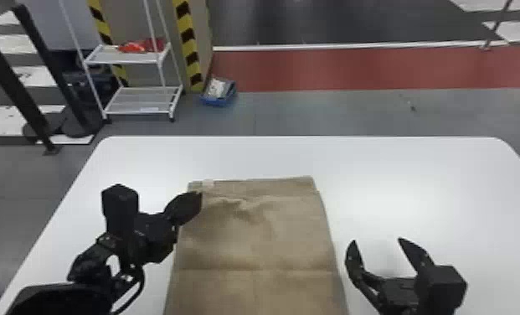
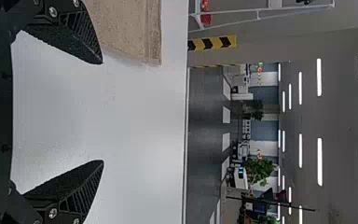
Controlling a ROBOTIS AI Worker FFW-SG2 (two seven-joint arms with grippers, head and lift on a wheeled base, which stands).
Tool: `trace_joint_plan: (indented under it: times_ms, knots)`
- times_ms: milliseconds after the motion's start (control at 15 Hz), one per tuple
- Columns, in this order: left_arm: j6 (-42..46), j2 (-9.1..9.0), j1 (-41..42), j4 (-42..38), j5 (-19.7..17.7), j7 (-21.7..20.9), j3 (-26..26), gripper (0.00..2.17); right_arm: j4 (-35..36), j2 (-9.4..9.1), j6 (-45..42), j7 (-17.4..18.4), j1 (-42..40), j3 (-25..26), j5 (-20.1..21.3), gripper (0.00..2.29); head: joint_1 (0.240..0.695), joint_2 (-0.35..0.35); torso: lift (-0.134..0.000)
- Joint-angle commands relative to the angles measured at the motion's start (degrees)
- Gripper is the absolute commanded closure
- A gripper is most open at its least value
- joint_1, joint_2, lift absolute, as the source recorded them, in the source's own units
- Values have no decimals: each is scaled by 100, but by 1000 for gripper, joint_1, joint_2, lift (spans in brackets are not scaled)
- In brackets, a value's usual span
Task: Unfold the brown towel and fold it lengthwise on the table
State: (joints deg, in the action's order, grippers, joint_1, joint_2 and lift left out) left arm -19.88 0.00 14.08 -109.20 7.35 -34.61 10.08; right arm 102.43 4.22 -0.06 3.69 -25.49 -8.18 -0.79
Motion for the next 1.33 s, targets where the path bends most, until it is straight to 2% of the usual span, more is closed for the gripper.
trace_joint_plan:
  times_ms: [0,133,267,333,533,733,800,867,933,1133,1267]
  knots:
    - [-539,-15,983,-1833,-155,-2,-384,1902,-12,0,-68,0,0,150,-26,130,695,57,-110]
    - [-627,-15,1730,-3019,-146,-2,-753,1902,93,9,-85,0,-71,493,-158,130,695,18,-110]
    - [-1383,-15,2037,-3687,-234,-196,-956,1902,366,9,-85,0,-211,923,-352,130,695,-52,-110]
    - [-1770,-15,2117,-3898,-278,-310,-1061,1902,515,18,-85,0,-282,1108,-422,130,695,-142,-110]
    - [-1893,-15,2363,-3986,-445,-521,-1527,1902,726,27,-68,0,-369,1416,-483,130,695,-252,-110]
    - [-2244,26,2477,-4091,-384,-811,-2107,1895,840,27,-68,-9,-369,1750,-721,130,695,-350,-110]
    - [-2403,79,2477,-4118,-366,-925,-2230,1274,946,27,-33,-26,-396,1820,-729,130,695,-350,-110]
    - [-2473,114,2477,-4109,-349,-925,-2292,167,1025,27,-15,-62,-405,1855,-729,130,695,-350,-110]
    - [-2473,141,2477,-4100,-287,-916,-2353,-1,1139,62,20,-105,-413,1881,-712,130,695,-350,-110]
    - [-2455,237,2486,-4074,-243,-837,-2335,29,1412,150,20,-457,-422,1890,-536,127,695,-350,-110]
    - [-2455,299,2503,-4074,-270,-828,-2239,29,1543,193,20,-932,-440,1837,-185,127,695,-350,-110]
